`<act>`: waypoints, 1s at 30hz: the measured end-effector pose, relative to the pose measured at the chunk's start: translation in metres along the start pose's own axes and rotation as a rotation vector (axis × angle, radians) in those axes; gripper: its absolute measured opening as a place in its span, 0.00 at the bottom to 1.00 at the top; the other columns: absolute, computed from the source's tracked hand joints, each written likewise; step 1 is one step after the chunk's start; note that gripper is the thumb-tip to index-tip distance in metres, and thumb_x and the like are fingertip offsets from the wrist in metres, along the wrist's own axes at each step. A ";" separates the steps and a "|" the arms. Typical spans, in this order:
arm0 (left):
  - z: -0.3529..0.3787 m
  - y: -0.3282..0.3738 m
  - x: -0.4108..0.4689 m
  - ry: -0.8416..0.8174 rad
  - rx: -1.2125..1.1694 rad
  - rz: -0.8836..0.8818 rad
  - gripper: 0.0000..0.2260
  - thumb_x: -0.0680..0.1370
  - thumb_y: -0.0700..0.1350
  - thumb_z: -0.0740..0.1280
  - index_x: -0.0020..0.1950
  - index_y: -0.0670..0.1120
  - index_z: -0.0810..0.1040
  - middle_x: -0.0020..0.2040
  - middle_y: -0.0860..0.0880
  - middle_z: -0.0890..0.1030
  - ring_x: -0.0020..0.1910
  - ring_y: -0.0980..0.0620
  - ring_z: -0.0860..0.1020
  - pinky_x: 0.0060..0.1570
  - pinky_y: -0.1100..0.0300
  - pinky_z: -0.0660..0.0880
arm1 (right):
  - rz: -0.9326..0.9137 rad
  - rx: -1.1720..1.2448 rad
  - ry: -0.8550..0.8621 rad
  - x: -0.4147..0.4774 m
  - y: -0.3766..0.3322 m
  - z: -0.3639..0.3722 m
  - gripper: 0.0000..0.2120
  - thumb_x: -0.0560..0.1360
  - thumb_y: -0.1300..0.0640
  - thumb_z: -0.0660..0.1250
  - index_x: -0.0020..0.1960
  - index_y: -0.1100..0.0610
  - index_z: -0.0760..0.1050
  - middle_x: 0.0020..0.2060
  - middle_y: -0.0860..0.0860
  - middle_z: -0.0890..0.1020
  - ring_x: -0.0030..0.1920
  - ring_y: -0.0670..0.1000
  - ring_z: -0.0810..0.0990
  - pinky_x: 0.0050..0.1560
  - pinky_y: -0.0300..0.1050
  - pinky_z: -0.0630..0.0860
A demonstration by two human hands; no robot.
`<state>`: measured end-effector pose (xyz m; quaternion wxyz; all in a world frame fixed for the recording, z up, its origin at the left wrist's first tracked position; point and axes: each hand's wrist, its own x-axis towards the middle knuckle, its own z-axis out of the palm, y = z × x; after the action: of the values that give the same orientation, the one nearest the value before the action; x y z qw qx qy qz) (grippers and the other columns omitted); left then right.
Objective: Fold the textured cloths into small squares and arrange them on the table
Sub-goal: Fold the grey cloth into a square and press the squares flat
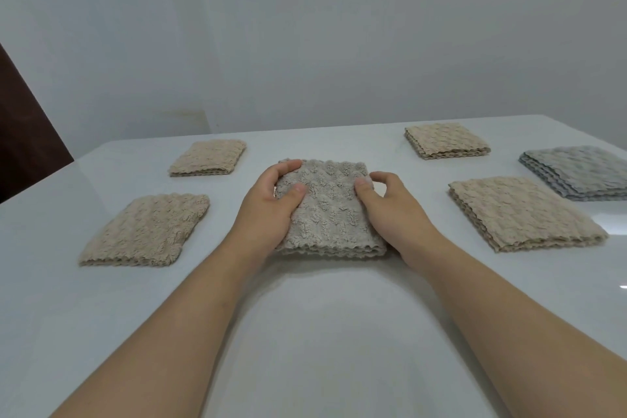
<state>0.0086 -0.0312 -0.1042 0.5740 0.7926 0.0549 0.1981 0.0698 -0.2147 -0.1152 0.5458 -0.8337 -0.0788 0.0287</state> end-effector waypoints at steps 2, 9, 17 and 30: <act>-0.002 0.000 0.001 -0.007 -0.007 -0.040 0.15 0.83 0.46 0.66 0.68 0.60 0.76 0.69 0.39 0.77 0.23 0.56 0.71 0.26 0.65 0.71 | -0.009 0.006 0.011 -0.001 -0.001 0.000 0.25 0.81 0.34 0.55 0.73 0.46 0.66 0.45 0.49 0.82 0.47 0.50 0.80 0.46 0.45 0.71; 0.003 -0.003 0.000 -0.020 0.026 0.017 0.16 0.84 0.42 0.64 0.70 0.57 0.77 0.67 0.53 0.80 0.56 0.63 0.58 0.60 0.56 0.76 | -0.205 -0.082 -0.010 -0.008 -0.003 -0.003 0.20 0.84 0.45 0.58 0.75 0.35 0.61 0.37 0.43 0.78 0.32 0.43 0.76 0.33 0.34 0.69; 0.010 -0.020 0.005 -0.035 0.137 -0.043 0.14 0.83 0.46 0.66 0.69 0.54 0.80 0.69 0.52 0.78 0.67 0.56 0.76 0.72 0.55 0.70 | -0.161 -0.044 -0.074 -0.009 -0.001 -0.002 0.21 0.84 0.55 0.63 0.76 0.49 0.69 0.72 0.46 0.74 0.65 0.39 0.71 0.63 0.30 0.65; 0.013 -0.018 0.003 -0.145 0.210 -0.204 0.18 0.84 0.47 0.64 0.75 0.55 0.73 0.71 0.58 0.70 0.69 0.66 0.68 0.68 0.76 0.61 | -0.006 -0.092 -0.113 -0.007 0.003 -0.002 0.22 0.84 0.53 0.62 0.77 0.46 0.68 0.67 0.43 0.75 0.67 0.39 0.71 0.66 0.30 0.64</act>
<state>0.0188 -0.0362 -0.1234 0.5078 0.8507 0.1140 0.0743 0.0637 -0.2193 -0.1177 0.5014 -0.8548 -0.1132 0.0706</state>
